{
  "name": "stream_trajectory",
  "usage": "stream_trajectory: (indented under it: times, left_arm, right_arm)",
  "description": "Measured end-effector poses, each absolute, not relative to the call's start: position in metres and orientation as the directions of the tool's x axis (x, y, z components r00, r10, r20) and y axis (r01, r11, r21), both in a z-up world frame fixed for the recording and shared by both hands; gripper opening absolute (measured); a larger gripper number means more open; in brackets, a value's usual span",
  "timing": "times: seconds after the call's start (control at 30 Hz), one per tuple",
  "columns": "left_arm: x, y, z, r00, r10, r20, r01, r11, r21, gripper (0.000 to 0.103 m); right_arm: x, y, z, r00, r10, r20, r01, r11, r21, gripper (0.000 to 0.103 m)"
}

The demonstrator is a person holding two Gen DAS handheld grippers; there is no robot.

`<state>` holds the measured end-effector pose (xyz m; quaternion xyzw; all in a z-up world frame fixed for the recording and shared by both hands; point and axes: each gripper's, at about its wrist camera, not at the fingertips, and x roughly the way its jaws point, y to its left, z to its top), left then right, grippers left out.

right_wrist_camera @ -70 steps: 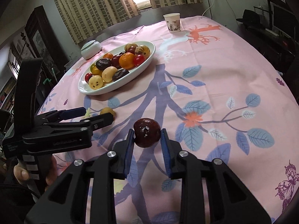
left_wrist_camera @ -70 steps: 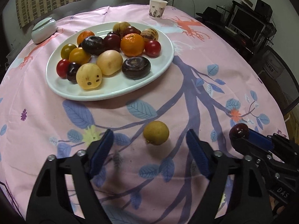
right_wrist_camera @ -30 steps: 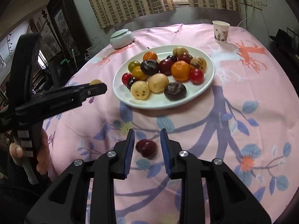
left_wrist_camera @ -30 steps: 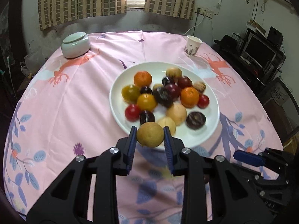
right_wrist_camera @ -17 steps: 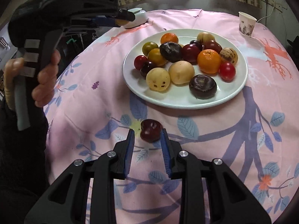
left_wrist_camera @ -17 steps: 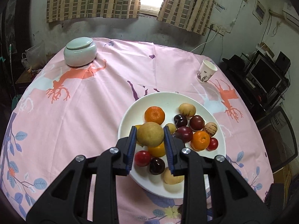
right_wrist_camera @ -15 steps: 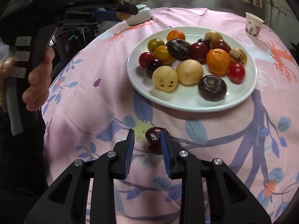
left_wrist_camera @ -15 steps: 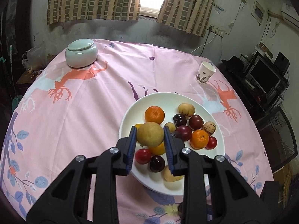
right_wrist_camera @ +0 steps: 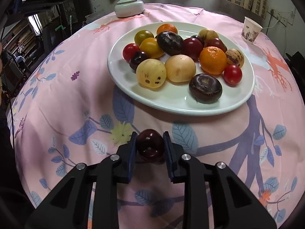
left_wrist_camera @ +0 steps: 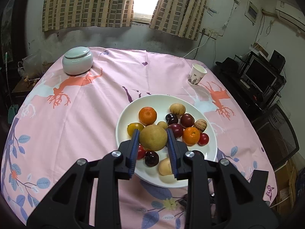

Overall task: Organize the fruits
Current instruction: 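Carry the small yellow fruit and dark red plum onto the white plate and release both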

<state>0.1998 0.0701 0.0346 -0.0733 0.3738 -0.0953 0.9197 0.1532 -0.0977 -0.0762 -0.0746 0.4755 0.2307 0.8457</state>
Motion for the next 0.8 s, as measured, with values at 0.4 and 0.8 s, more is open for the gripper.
stream_trajectory:
  times: [0.4, 0.8]
  left_arm:
    - [0.202, 0.063, 0.027, 0.679, -0.197, -0.708, 0.111, 0.98, -0.166, 0.029]
    - [0.32, 0.012, -0.021, 0.521, -0.126, -0.844, 0.074, 0.992, -0.103, 0.029]
  right_arm:
    - [0.156, -0.136, -0.035, 0.495, 0.363, -0.79, -0.396, 0.903, 0.166, 0.027]
    - [0.257, -0.132, -0.043, 0.489, 0.388, -0.781, -0.336, 0.91, 0.242, 0.027]
